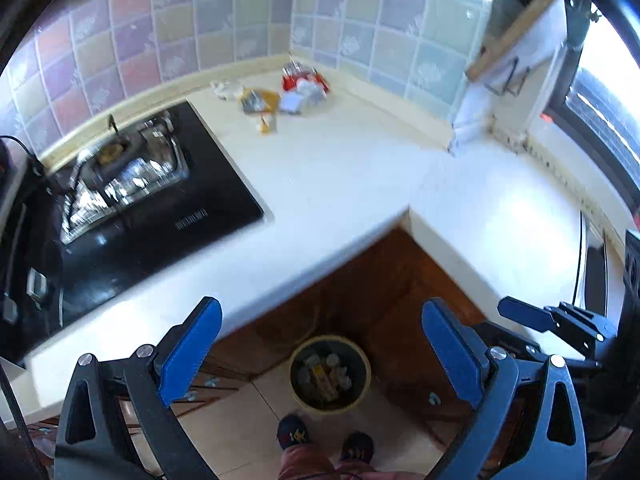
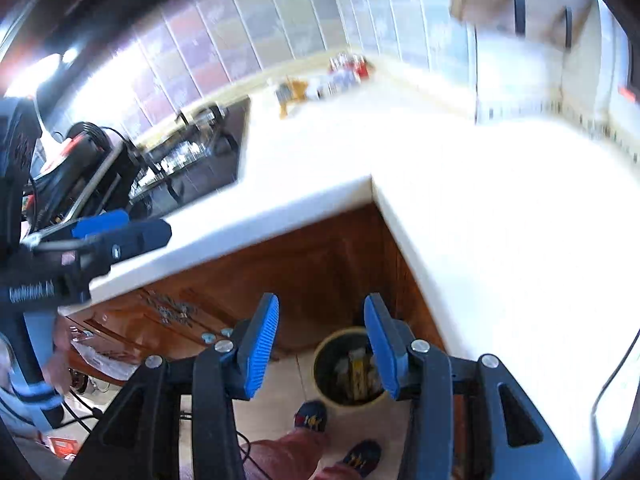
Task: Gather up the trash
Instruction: 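Raise both empty tools back toward the counter trash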
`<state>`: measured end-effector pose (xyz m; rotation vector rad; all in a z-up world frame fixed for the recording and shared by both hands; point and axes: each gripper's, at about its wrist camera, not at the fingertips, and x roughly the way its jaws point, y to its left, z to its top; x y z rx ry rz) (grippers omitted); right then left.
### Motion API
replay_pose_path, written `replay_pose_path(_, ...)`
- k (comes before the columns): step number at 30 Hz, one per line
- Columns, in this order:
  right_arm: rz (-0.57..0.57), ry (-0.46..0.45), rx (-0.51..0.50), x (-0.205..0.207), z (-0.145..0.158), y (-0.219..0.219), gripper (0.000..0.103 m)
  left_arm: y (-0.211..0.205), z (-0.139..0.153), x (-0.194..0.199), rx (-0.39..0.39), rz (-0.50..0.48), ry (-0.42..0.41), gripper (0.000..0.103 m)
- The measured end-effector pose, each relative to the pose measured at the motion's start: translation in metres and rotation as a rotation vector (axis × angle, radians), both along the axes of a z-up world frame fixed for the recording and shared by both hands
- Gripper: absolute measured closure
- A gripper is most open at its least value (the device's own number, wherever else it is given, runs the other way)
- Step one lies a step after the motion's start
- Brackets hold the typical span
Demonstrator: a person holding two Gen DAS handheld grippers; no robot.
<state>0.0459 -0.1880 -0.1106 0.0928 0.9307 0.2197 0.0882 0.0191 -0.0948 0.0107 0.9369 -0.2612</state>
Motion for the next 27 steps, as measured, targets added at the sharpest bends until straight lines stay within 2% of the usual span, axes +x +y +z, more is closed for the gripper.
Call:
replay_pose_path(7,0.019,-0.097,-0.018,0.018,0.05,0.0,0.058,0.001,0.07,0.017,0.036,0.048,-0.095,0.003)
replay_pose_path(11,0.027,-0.13,-0.02,0.033,0.075,-0.001,0.058,0.005,0.097,0.036,0.035,0.065,-0.121,0.003)
replay_pose_path(16,0.043,-0.153,-0.042,0.063,0.099,0.008,0.058,0.006,0.114,0.069,0.034,0.057,-0.117,0.003)
replay_pose_path(20,0.022,-0.143,-0.042,0.1,0.106,0.015,0.058,0.006,0.124,0.11,0.05,0.028,-0.123,0.003)
replay_pose_path(24,-0.023,-0.116,-0.045,0.154,0.109,0.019,0.058,0.008,0.127,0.167,0.042,-0.012,-0.118,0.003)
replay_pose_path(27,-0.059,-0.086,-0.053,0.2,0.108,0.024,0.058,0.011,0.119,0.22,0.025,-0.042,-0.073,0.003)
